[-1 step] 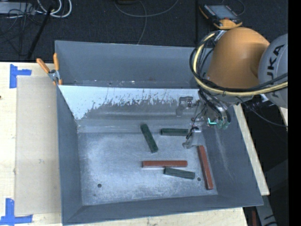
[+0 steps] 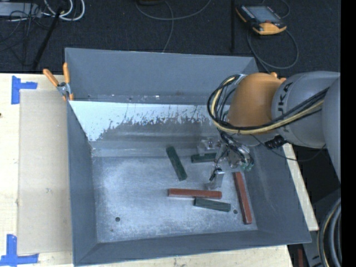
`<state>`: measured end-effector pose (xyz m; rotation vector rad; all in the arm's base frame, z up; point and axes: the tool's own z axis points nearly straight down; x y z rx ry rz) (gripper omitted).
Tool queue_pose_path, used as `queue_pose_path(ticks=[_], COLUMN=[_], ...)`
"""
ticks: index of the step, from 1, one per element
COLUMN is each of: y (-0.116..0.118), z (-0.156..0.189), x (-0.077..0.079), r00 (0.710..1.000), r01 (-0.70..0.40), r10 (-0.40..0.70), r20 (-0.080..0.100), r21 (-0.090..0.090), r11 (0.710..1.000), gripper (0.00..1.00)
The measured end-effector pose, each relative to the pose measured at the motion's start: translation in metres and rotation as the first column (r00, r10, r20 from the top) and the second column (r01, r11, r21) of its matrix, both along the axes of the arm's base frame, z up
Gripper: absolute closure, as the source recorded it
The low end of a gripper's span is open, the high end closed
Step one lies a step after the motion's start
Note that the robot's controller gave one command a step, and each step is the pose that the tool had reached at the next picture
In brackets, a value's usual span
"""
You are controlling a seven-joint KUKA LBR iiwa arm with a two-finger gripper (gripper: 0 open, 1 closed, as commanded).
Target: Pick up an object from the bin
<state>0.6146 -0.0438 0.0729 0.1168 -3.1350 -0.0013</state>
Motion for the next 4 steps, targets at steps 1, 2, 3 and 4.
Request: queue_pose_path(ticks=[1, 2, 3, 4], y=[0.0, 0.025, 0.02, 0.02], z=[0.005, 0.008, 0.027, 0.026], x=[0.002, -0.006, -0.014, -0.014], r00=[1.0, 1.0, 0.992, 0.992], r01=[0.0, -0.02, -0.125, -0.125], r10=[0.0, 0.02, 0.125, 0.125], r20=[0.007, 0.004, 0.004, 0.004], r21=[-0.001, -0.001, 0.0, 0.0], r11=[1.0, 1.0, 0.992, 0.992], gripper=[1.0, 1.0, 1.0, 0.0])
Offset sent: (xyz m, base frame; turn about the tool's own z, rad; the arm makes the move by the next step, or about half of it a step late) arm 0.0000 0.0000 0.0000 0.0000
